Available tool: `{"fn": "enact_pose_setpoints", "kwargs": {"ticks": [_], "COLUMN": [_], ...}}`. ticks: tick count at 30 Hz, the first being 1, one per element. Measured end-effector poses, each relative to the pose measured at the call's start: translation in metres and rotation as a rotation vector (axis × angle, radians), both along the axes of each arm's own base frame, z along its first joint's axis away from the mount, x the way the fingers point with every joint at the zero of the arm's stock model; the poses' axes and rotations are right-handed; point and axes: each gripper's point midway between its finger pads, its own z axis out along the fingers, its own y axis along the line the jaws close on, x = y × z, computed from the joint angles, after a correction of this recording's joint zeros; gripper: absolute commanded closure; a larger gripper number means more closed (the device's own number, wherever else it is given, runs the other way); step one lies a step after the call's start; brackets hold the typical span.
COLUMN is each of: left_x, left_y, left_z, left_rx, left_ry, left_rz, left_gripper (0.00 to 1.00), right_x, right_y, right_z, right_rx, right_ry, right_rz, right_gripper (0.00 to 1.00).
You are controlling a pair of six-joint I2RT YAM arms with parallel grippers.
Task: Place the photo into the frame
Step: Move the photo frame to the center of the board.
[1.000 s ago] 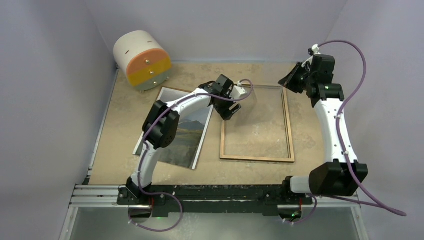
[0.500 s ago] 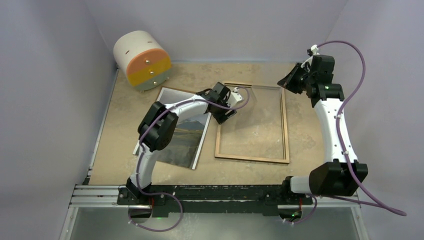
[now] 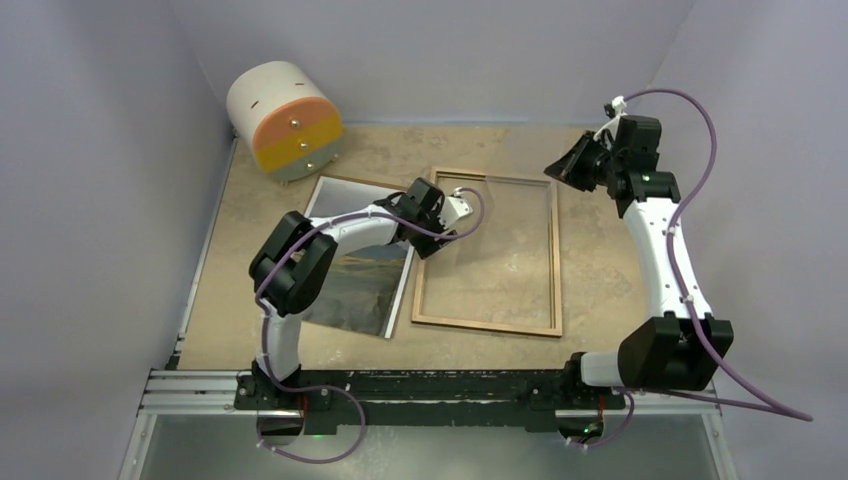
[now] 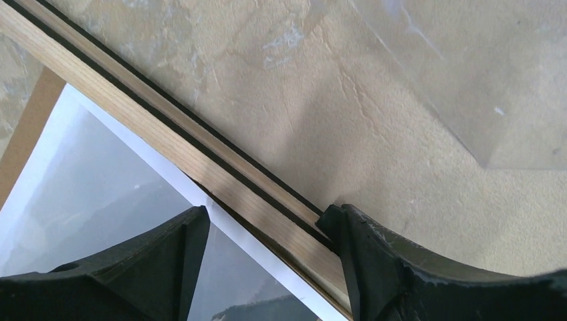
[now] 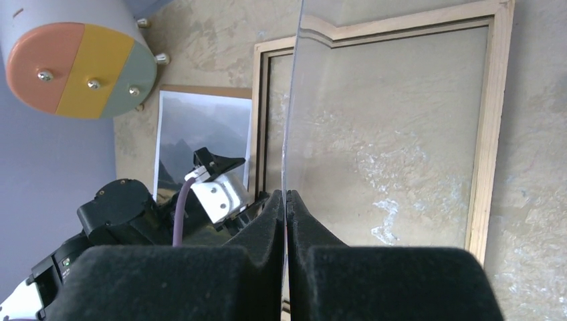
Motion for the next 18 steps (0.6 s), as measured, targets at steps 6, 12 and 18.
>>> {"fn": "enact_pose_setpoints", "kwargs": {"ticks": [6, 12, 18], "left_x": [0.001, 0.003, -0.007], "left_y": [0.008, 0.034, 0.041], "left_z": [0.003, 0.011, 0.046], "left_rx": [-0.003, 0.013, -0.054], "left_ry": [0.005, 0.104, 0.159], "left_rz": [0.012, 0.053, 0.042], "left_gripper": [0.23, 0.2, 0.19], "right_x": [0.0, -0.002, -0.005], "right_y": [0.006, 0.012, 0.03], "right_z": [-0.002, 0.0, 0.015], "right_rx": [0.013, 0.032, 0.068], "right_ry": [0.008, 0.005, -0.019], "right_rz": [0.023, 0.047, 0.107], "right_gripper": [1.0, 1.0, 1.0]}}
